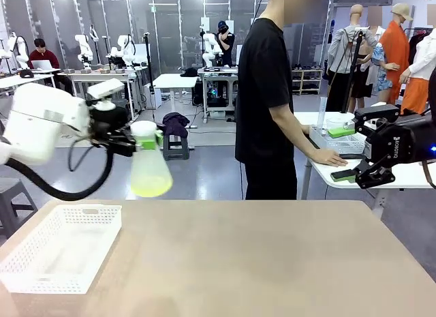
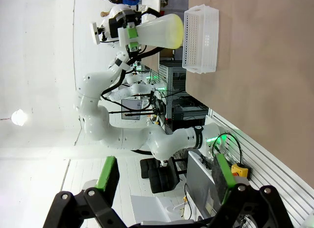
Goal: Prepare the solutions needed for the experiment.
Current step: When the human places the Big flask in the center of the table, pick up the Big flask and place it in the left Organizing basket.
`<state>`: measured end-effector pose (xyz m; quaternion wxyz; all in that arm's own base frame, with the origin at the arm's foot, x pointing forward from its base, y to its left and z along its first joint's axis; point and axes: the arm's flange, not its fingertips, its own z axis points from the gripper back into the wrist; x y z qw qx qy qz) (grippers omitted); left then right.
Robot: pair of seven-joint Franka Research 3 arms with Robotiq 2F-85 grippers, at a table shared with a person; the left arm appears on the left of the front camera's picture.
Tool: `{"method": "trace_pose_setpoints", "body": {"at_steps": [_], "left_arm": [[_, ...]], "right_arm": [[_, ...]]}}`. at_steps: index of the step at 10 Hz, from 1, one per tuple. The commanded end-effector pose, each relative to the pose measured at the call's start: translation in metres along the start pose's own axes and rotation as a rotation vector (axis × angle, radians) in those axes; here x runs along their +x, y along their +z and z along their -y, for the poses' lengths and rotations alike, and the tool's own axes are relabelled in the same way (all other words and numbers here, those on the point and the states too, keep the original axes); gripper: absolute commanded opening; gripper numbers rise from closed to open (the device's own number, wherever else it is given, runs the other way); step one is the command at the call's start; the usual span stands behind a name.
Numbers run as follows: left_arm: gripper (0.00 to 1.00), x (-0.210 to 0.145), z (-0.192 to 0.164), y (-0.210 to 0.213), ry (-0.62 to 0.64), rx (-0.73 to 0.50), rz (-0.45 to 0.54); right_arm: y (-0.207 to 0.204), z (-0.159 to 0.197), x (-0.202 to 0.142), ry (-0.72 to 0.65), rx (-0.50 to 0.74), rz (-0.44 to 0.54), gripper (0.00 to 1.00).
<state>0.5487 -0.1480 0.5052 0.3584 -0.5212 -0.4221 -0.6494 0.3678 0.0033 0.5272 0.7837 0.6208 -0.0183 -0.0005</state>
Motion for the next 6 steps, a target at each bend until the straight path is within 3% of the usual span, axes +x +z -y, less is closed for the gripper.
{"method": "trace_pose_setpoints", "body": {"at_steps": [1, 4, 6], "left_arm": [[0.03, 0.006, 0.044, 0.042, -0.085, 0.141, -0.017], [0.03, 0.005, 0.106, 0.134, -0.163, 0.326, -0.011], [0.03, -0.011, 0.138, 0.169, -0.171, 0.412, -0.003]], "right_arm": [[0.001, -0.001, 0.0, 0.009, 0.008, -0.001, 0.96], [0.001, -0.001, 0.0, 0.009, 0.008, -0.001, 0.96], [0.001, -0.001, 0.0, 0.009, 0.008, -0.001, 0.96]]}}
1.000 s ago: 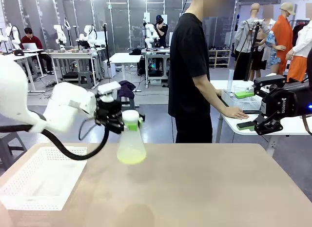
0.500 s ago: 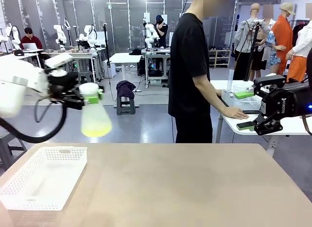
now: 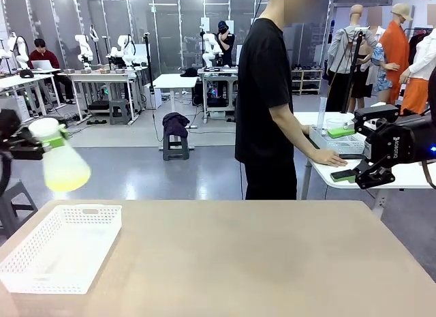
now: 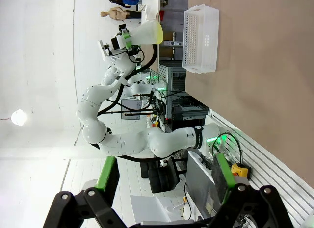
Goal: Prepare the solutions needed for the experiment.
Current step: When the human places the Big flask in the center of the table, pick up the Big flask and place it in the left Organizing basket.
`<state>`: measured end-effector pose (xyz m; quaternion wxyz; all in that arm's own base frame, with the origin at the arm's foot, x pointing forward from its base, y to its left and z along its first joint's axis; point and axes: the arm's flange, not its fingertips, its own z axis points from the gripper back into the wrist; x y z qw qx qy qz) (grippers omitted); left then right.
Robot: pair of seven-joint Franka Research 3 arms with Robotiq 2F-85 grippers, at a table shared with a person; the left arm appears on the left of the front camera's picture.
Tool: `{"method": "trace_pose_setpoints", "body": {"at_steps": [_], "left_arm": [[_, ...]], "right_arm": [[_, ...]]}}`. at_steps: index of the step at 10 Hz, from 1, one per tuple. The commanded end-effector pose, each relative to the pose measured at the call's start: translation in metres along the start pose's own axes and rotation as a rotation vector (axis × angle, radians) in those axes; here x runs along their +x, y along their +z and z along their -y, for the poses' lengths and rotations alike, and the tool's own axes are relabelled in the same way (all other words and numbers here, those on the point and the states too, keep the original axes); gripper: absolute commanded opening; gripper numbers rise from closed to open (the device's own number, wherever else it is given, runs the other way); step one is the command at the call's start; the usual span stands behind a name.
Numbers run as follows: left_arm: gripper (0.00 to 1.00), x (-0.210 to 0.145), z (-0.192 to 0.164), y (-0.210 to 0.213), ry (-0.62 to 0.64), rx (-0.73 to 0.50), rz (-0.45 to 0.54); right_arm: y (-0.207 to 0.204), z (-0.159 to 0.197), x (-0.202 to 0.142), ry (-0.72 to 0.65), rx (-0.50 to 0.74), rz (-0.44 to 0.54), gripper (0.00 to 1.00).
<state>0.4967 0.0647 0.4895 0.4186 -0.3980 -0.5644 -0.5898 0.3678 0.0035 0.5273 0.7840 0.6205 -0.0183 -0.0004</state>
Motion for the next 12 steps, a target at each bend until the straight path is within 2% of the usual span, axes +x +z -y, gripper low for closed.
{"method": "trace_pose_setpoints", "body": {"at_steps": [1, 3, 5, 10, 11, 12], "left_arm": [[0.03, -0.011, 0.02, 0.01, -0.05, 0.041, 0.061], [0.03, -0.043, 0.039, 0.03, -0.025, 0.083, 0.082], [0.03, -0.072, 0.052, 0.038, -0.089, 0.097, 0.022], [0.03, -0.119, 0.058, 0.041, 0.024, 0.087, 0.039], [0.03, -0.12, 0.059, 0.039, 0.051, 0.051, 0.034], [0.03, -0.09, 0.047, 0.038, 0.046, 0.096, 0.035]], "right_arm": [[0.001, -0.001, 0.0, 0.009, 0.009, -0.001, 0.96], [0.001, -0.001, 0.0, 0.009, 0.009, -0.001, 0.96], [0.001, -0.001, 0.0, 0.009, 0.009, -0.001, 0.96], [0.001, -0.001, 0.0, 0.009, 0.009, -0.001, 0.96], [0.001, -0.001, 0.0, 0.009, 0.009, -0.001, 0.96], [0.001, -0.001, 0.0, 0.009, 0.009, -0.001, 0.96]]}}
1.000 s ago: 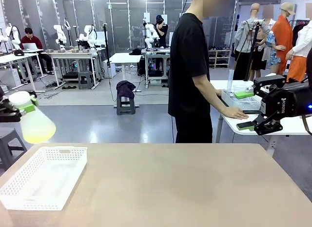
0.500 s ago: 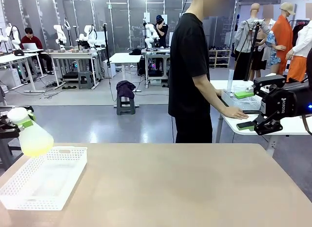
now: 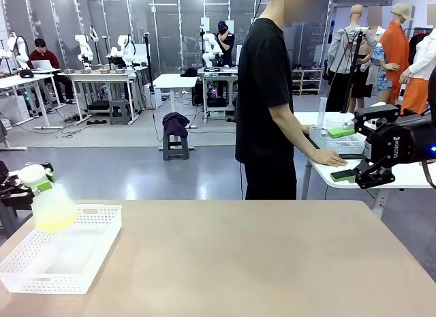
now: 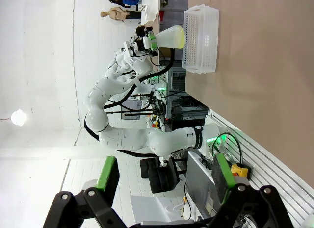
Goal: Prepare the solutions needed for the experiment.
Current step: When the human places the Big flask in the center of the table, pick up the Big flask and place it in the left Organizing basket.
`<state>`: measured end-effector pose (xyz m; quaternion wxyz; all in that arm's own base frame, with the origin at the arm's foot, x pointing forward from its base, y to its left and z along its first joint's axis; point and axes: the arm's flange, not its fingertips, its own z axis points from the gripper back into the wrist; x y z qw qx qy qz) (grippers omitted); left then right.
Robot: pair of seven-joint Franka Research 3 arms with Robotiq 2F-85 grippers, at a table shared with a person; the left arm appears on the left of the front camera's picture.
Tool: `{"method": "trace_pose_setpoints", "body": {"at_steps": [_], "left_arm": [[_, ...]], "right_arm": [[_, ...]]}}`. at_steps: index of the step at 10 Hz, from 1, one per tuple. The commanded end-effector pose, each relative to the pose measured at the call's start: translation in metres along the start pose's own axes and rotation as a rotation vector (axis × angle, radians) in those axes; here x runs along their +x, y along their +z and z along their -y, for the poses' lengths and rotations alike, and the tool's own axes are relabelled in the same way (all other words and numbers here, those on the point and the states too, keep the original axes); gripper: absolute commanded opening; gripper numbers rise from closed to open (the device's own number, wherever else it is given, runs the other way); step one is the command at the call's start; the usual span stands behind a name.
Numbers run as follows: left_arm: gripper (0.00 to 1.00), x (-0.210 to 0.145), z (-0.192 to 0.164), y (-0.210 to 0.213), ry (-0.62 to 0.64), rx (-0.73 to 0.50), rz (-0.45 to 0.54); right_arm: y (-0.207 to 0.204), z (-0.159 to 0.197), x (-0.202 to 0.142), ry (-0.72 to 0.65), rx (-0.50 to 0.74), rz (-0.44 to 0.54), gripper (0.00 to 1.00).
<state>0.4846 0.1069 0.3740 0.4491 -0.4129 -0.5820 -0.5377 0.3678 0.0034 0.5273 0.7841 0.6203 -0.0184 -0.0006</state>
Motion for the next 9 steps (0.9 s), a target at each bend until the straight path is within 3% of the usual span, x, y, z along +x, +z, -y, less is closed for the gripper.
{"method": "trace_pose_setpoints", "body": {"at_steps": [1, 4, 5, 9], "left_arm": [[0.03, 0.017, -0.002, 0.0, -0.036, 0.004, -0.003], [0.03, 0.017, -0.002, 0.0, -0.036, 0.004, -0.003], [0.24, 0.009, -0.002, 0.0, -0.017, 0.0, -0.003], [0.24, -0.029, -0.024, -0.001, 0.043, -0.035, -0.003]], "right_arm": [[0.001, -0.001, 0.0, 0.009, 0.01, -0.001, 0.96], [0.001, -0.001, 0.0, 0.009, 0.01, -0.001, 0.96], [0.001, -0.001, 0.0, 0.009, 0.01, -0.001, 0.96], [0.001, -0.001, 0.0, 0.009, 0.01, -0.001, 0.96]]}}
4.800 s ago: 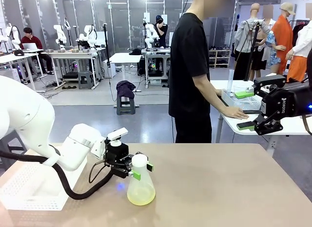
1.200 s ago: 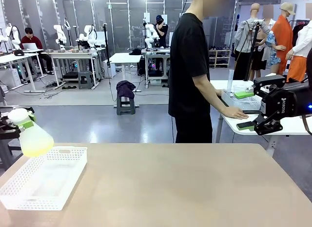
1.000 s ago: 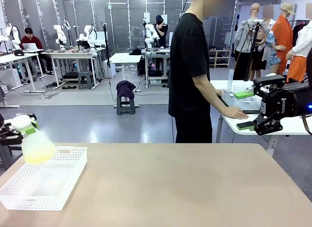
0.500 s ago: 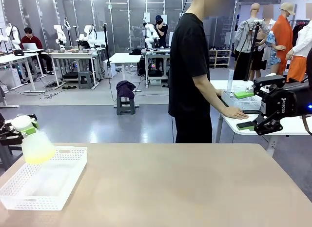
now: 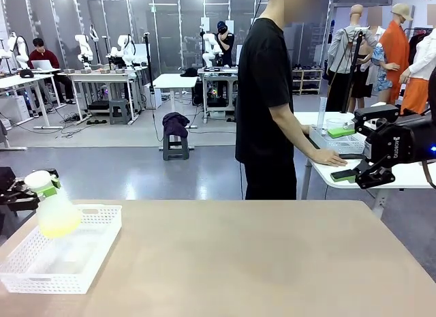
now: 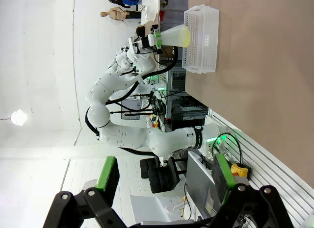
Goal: Prepare the solutions needed for the experiment.
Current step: When the human places the Big flask in the center of the table, pick up the Big flask and place it in the left Organizing basket.
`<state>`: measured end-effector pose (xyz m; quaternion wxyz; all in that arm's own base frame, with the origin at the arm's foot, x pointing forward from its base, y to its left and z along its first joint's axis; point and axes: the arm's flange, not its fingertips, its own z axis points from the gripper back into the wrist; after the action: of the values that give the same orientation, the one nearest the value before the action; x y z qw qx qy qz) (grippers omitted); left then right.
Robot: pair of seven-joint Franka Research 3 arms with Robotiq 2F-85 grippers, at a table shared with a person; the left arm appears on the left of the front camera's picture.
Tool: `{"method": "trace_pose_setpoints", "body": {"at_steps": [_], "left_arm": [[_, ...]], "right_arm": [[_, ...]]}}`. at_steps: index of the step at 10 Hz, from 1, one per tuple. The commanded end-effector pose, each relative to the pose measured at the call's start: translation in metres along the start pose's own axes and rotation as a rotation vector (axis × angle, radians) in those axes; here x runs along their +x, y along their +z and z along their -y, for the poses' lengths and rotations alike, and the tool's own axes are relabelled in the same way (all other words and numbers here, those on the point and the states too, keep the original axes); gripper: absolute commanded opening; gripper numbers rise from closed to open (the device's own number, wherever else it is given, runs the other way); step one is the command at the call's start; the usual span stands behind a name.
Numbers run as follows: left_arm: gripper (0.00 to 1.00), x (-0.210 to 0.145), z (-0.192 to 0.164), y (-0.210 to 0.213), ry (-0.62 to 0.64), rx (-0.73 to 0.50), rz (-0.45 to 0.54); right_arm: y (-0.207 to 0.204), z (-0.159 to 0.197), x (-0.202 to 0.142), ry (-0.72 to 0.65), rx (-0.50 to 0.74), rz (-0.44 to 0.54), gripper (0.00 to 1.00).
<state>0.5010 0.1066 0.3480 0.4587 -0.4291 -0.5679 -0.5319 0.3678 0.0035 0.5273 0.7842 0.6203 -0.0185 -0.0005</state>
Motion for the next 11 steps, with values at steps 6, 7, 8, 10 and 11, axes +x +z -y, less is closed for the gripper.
{"method": "trace_pose_setpoints", "body": {"at_steps": [6, 7, 8, 10, 11], "left_arm": [[0.24, -0.048, -0.03, -0.006, 0.075, -0.085, -0.067], [0.24, -0.053, -0.031, -0.006, 0.083, -0.083, -0.073], [0.24, -0.059, -0.031, -0.008, 0.087, -0.09, -0.081], [0.24, -0.069, -0.029, -0.016, 0.11, -0.121, -0.103], [0.24, -0.072, -0.028, -0.019, 0.119, -0.137, -0.099]], "right_arm": [[0.001, -0.001, 0.0, 0.009, 0.01, -0.001, 0.96], [0.001, -0.001, 0.0, 0.009, 0.01, -0.001, 0.96], [0.001, -0.001, 0.0, 0.009, 0.01, -0.001, 0.96], [0.001, -0.001, 0.0, 0.009, 0.01, -0.001, 0.96], [0.001, -0.001, 0.0, 0.009, 0.01, -0.001, 0.96]]}}
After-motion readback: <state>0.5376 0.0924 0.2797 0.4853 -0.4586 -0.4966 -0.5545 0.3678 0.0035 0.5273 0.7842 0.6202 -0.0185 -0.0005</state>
